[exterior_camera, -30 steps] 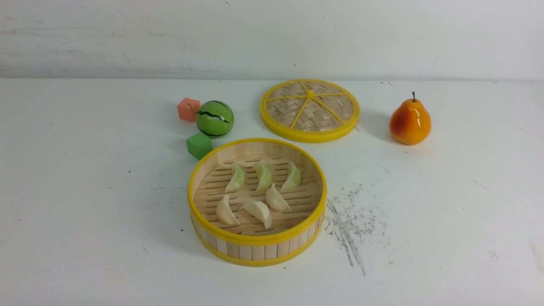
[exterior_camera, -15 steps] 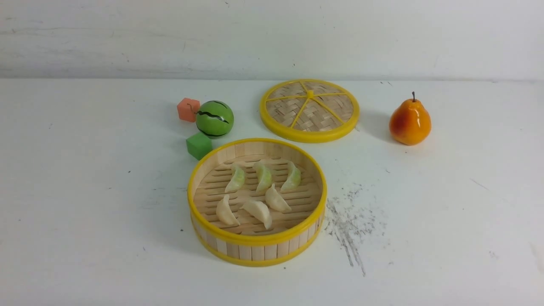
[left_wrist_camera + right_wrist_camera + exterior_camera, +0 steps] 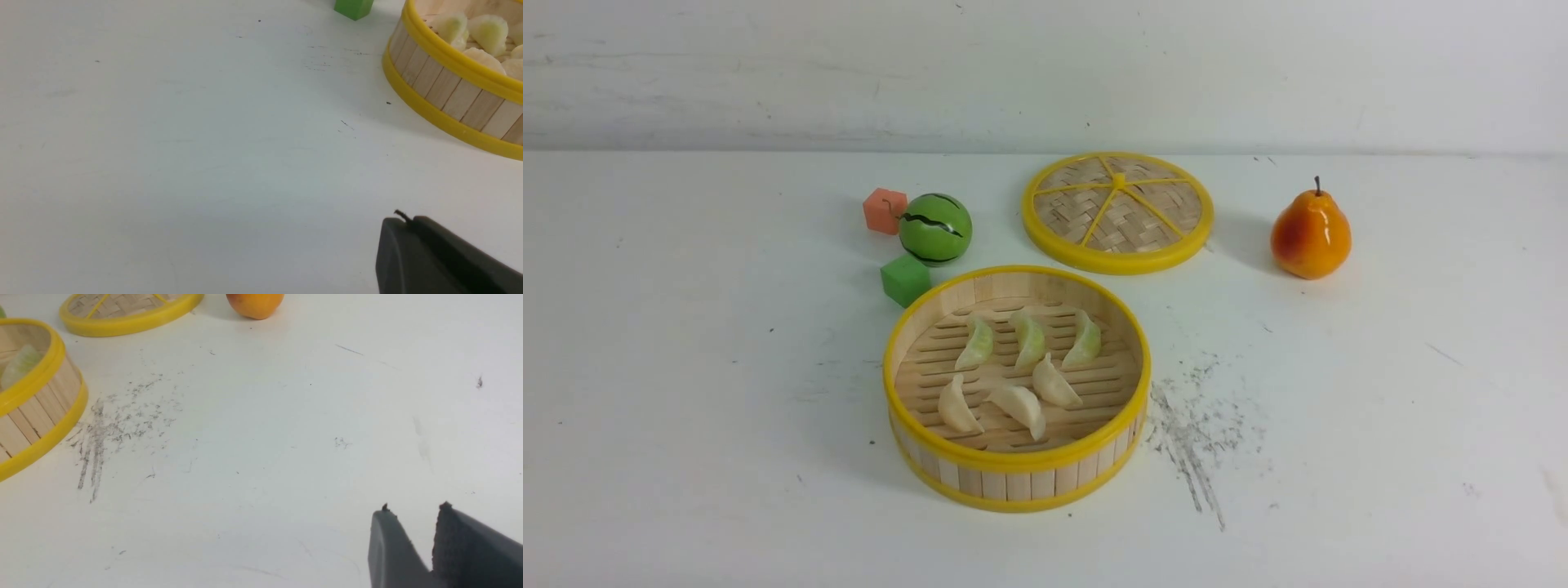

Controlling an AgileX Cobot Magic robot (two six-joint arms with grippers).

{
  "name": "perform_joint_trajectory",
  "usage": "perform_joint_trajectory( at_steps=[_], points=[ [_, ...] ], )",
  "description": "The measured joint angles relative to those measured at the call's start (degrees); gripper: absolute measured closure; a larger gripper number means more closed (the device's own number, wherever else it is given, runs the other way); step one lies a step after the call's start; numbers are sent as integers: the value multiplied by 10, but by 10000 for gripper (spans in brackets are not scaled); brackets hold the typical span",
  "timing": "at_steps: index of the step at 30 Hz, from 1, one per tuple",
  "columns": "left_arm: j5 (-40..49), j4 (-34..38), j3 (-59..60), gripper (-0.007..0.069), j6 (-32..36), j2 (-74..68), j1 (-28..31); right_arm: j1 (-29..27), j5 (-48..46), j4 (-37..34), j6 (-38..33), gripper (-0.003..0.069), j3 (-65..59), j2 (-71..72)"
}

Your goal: Put the dumplings into the steamer on the white table.

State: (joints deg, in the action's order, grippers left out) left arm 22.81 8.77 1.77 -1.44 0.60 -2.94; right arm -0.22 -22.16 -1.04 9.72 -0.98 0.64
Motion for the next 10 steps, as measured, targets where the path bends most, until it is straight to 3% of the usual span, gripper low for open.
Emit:
perform_joint_trajectory(
  at_steps=[10],
  points=[
    [0,0,0,606,0,0,0,0,0,0,0,470,0,0]
  ],
)
